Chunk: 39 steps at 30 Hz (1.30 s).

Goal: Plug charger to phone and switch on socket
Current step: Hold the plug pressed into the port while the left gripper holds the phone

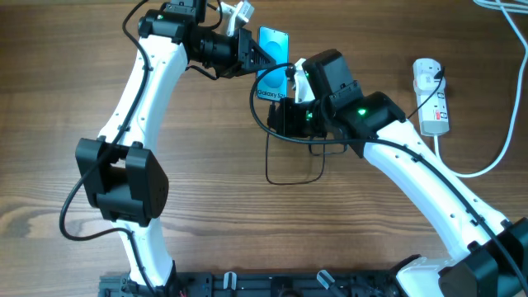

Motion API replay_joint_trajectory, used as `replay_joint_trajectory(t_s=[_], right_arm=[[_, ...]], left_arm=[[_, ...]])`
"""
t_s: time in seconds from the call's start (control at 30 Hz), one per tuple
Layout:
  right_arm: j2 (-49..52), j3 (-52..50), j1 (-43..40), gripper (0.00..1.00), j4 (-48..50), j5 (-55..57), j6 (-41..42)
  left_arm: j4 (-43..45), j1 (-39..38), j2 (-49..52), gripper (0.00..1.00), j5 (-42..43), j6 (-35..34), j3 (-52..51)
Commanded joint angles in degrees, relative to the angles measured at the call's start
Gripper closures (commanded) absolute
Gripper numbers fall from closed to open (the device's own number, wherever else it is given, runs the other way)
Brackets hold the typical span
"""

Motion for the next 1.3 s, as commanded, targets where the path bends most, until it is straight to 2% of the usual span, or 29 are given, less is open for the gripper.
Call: replay_joint_trajectory(t_s=[0.0,1.27], right_arm=[[-0.8,1.0,-0.2,0.96,0.5,-0.7,0.8],[-0.8,1.0,-1.0,0.96,1.8,-0.9,1.0]], left_arm=[[0.2,-0.3,0.3,0.96,3.3,1.2,0.4],[0.0,-0.9,0.3,0.96,3.0,2.9,0.4]])
